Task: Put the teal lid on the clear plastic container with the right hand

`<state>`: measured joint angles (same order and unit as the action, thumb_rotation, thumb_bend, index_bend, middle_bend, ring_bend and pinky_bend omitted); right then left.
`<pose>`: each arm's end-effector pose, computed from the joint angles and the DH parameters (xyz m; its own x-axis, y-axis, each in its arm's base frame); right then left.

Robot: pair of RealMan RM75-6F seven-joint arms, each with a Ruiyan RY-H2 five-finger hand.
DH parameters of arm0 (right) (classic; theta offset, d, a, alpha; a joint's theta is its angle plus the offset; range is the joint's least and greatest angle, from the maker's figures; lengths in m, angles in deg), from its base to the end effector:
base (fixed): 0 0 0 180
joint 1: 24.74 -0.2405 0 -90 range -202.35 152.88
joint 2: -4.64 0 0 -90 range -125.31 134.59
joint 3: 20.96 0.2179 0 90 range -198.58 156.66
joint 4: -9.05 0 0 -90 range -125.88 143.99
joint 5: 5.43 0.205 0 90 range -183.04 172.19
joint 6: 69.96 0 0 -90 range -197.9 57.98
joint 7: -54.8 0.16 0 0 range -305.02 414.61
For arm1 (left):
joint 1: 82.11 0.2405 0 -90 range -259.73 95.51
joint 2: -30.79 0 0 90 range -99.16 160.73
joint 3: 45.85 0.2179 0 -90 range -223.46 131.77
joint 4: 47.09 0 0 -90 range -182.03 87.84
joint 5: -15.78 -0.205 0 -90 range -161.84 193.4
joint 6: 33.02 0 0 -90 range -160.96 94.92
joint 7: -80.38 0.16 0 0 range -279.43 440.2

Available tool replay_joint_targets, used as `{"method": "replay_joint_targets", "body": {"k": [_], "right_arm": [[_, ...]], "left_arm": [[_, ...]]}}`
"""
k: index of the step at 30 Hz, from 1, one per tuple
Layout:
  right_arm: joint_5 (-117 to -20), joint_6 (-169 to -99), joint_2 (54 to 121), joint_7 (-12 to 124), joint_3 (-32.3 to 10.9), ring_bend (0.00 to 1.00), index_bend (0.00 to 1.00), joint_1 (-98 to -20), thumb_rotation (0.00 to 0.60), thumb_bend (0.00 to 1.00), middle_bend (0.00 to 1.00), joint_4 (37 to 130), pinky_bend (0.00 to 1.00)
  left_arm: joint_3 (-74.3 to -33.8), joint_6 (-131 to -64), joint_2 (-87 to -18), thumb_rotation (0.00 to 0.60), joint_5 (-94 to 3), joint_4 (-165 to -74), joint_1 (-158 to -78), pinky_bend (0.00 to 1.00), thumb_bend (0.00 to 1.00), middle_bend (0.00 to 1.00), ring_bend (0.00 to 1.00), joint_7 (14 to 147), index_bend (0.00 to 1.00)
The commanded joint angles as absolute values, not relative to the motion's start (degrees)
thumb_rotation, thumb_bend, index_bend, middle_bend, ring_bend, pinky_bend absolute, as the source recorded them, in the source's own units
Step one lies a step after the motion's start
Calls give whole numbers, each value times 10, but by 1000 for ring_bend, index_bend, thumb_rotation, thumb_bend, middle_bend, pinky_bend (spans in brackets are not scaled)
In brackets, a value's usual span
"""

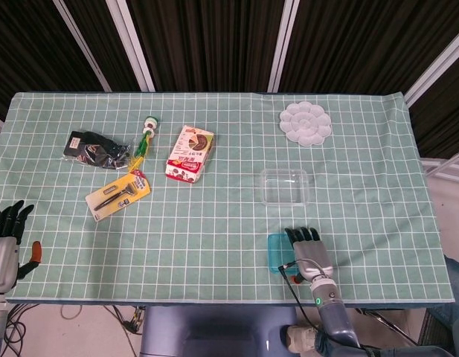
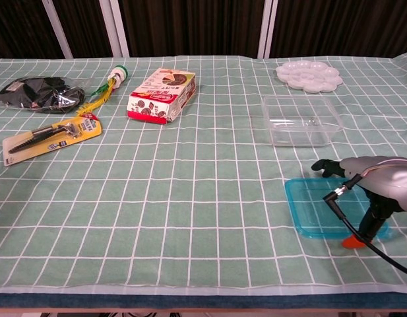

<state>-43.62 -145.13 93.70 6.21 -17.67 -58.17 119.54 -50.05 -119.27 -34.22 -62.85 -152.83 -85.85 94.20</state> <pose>-0.1474 -0.2305 -0.0224 0.4412 -0.4900 0.7518 -0.8790 -0.0671 0.4721 -0.2463 0.1884 0.1359 0.3784 0.0117 0.9256 0.9191 0.1138 -0.3772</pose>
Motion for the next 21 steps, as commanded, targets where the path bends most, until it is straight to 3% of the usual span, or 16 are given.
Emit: {"method": "replay_joint_targets", "body": {"k": [1, 21], "right_arm": [[-434, -1451, 938, 58, -174, 0, 0, -585, 600, 155, 150, 1196, 0], [-391, -1452, 935, 37, -162, 0, 0, -608, 600, 155, 163, 1207, 0]], "left_arm": [[-500, -1193, -342, 600, -629, -1528, -859, 0, 542, 0, 0, 942, 85], [-500, -1192, -341, 600, -628, -1529, -859, 0, 542, 0, 0, 942, 85]]}}
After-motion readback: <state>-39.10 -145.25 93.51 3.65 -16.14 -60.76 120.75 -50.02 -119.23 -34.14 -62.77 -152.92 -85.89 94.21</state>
